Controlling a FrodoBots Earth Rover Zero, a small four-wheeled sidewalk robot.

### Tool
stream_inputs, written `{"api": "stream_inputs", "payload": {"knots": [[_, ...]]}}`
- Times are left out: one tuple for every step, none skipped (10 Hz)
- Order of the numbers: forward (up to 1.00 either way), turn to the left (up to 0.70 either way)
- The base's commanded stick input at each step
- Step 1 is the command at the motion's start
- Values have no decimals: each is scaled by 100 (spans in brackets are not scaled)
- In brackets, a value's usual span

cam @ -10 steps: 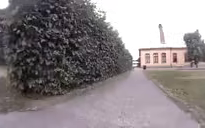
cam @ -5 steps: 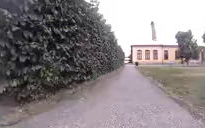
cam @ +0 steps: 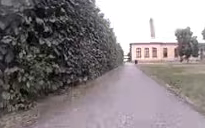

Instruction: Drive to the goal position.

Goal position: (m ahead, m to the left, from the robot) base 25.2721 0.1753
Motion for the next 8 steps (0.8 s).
{"api": "stream_inputs", "payload": {"knots": [[85,-33],[85,-33],[85,-33],[85,-33],[85,1],[85,1],[85,1],[85,1]]}}
